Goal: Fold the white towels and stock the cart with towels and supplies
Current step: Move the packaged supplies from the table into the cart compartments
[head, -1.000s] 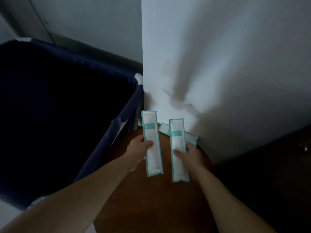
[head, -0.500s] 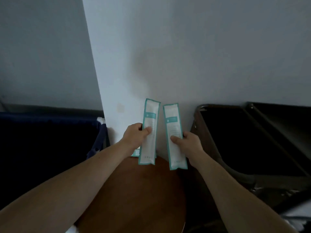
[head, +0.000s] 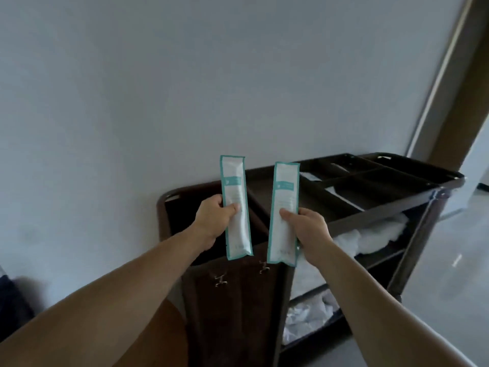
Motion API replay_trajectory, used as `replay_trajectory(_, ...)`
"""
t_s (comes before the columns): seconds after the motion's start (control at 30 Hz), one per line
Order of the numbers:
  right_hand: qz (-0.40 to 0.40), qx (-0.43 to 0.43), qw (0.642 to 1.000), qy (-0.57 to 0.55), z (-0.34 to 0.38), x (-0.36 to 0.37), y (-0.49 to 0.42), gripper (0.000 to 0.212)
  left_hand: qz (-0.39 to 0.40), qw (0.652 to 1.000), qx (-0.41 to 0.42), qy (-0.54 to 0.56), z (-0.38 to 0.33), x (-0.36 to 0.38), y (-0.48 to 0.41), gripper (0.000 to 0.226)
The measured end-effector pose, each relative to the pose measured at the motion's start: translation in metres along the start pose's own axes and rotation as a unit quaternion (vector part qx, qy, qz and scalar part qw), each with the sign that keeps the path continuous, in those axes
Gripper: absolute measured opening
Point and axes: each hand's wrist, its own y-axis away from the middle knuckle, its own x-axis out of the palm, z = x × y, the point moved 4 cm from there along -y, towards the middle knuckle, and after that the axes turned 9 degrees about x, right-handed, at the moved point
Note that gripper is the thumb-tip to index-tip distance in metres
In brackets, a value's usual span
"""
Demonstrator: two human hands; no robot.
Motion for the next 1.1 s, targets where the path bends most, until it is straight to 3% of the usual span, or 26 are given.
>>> replay_trajectory(0.2,-0.086,-0.005,0.996,-0.02,-0.003,-0.175,-0.018,0.005,0.081,0.996,0.02,0.037,-0.048,0.187,0.003,0.011)
replay_trajectory(0.43,-0.171,0.003,0.984,-0.051,-0.013,-0.31,-0.047,0.006,0.137,0.988,0.048,0.054,-0.085,0.325,-0.024,0.009)
replay_trajectory(0.5,-0.184,0.013,0.981,-0.059,-0.018,-0.335,-0.061,0.004,0.15,0.986,0.038,0.068,-0.085,0.358,-0.038,0.002)
replay_trajectory(0.63,-0.206,0.019,0.978,-0.031,-0.008,-0.375,-0.106,0.006,0.162,0.982,0.019,0.098,-0.078,0.425,-0.078,0.014)
replay_trajectory(0.8,-0.231,-0.005,0.973,0.019,0.024,-0.413,-0.179,0.01,0.157,0.978,0.027,0.138,-0.081,0.492,-0.144,0.011)
replay_trajectory(1.1,-0.202,-0.006,0.976,0.077,0.067,-0.433,-0.316,0.009,0.117,0.985,0.012,0.125,-0.074,0.539,-0.255,0.031)
